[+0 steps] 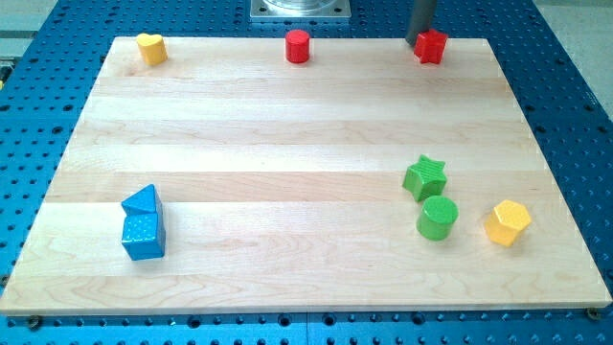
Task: Slide the red star to the top right corner of the board
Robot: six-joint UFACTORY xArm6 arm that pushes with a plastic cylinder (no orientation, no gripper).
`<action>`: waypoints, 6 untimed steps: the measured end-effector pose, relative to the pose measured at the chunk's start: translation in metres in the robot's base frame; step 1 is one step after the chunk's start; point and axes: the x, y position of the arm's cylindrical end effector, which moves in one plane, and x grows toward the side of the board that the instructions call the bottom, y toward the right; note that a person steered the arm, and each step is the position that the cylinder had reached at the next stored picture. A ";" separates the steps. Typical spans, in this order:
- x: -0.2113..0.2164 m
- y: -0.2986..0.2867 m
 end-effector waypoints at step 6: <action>0.025 0.058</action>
